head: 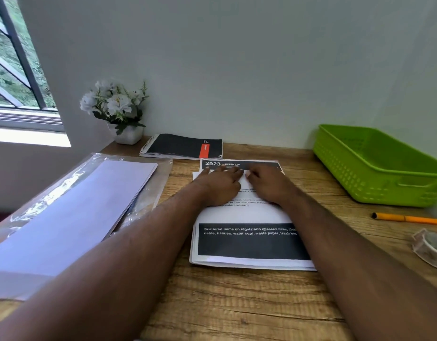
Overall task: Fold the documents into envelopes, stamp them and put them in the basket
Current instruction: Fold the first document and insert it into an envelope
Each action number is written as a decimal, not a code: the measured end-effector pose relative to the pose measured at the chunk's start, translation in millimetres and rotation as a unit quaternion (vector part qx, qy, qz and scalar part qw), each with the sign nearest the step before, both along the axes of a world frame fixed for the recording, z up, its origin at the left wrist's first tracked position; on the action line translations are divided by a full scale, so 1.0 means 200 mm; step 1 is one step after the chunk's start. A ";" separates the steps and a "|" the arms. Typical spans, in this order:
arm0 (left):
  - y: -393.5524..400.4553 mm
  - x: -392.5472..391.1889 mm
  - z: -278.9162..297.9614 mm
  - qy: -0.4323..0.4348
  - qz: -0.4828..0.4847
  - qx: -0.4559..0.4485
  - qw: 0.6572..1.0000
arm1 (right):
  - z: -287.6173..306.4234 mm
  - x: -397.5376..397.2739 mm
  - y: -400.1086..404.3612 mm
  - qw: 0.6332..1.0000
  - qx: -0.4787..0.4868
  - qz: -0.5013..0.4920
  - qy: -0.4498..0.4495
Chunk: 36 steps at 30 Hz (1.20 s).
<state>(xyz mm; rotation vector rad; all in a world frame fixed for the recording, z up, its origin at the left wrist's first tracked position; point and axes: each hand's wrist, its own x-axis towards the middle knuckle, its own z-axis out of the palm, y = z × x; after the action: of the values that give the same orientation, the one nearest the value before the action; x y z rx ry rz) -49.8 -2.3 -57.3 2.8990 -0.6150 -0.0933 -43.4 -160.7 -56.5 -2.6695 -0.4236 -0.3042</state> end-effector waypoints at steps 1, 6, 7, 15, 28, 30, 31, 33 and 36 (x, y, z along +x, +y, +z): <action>0.00 0.00 0.00 -0.002 0.001 0.003 1.000 | -0.02 0.00 0.00 0.999 -0.023 -0.001 0.033; 0.01 -0.03 0.02 0.025 0.034 0.023 0.999 | 0.01 -0.01 0.02 0.994 -0.096 -0.007 0.054; 0.03 -0.03 0.03 0.033 0.046 0.027 0.998 | 0.01 -0.01 0.02 0.993 -0.104 -0.006 0.053; 0.36 -0.09 0.09 -0.016 0.165 0.156 0.974 | 0.01 -0.04 0.02 0.992 -0.113 -0.002 0.059; 0.83 -0.27 0.17 0.030 0.336 0.067 0.939 | 0.07 -0.26 0.40 0.972 -0.111 0.205 -0.030; 0.85 -0.28 0.15 0.009 0.332 0.047 0.942 | 0.06 -0.26 0.41 0.971 -0.121 0.206 0.012; 0.85 -0.28 0.15 -0.006 0.328 0.042 0.944 | 0.05 -0.25 0.40 0.970 -0.123 0.206 0.031; 0.84 -0.30 0.16 -0.028 0.330 0.033 0.943 | 0.04 -0.26 0.39 0.969 -0.119 0.207 0.055; 0.82 -0.32 0.20 -0.025 0.336 0.016 0.942 | 0.04 -0.26 0.38 0.970 -0.111 0.209 0.059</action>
<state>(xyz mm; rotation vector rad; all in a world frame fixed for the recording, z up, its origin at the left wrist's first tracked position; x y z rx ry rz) -113.2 161.0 -17.4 2.9696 0.3924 0.0640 -95.3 -83.8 -49.0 -2.7003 -1.0133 0.0314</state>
